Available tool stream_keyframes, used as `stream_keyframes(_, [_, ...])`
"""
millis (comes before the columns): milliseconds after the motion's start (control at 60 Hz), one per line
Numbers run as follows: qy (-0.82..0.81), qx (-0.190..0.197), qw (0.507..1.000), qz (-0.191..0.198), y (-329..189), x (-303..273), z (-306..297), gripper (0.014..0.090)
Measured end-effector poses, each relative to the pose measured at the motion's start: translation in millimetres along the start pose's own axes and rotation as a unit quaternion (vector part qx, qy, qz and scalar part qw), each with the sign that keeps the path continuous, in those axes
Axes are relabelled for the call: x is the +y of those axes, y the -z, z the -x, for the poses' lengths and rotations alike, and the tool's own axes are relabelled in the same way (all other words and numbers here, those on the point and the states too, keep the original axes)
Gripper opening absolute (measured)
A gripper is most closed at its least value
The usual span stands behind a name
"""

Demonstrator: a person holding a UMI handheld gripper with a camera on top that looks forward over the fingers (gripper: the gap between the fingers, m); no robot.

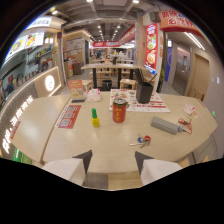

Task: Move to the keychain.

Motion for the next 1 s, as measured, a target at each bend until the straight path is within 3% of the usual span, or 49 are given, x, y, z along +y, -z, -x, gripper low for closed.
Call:
stream_keyframes(167, [0.009,0.017,1.0,0.021,13.9,22.8,-55.2,0.0846])
stream_keyframes(450, [0.016,0.026,0.998,0.047,-39.3,30.3,-118.9,0.0845])
stream_keyframes(733, [0.025,-0.005,0.998,0.064,-118.2,15.3,-127.3,0.0848])
stream_keyframes(1000, [0.029,-0.015,0.997,0.072,-132.2,12.5,-129.7,0.0846])
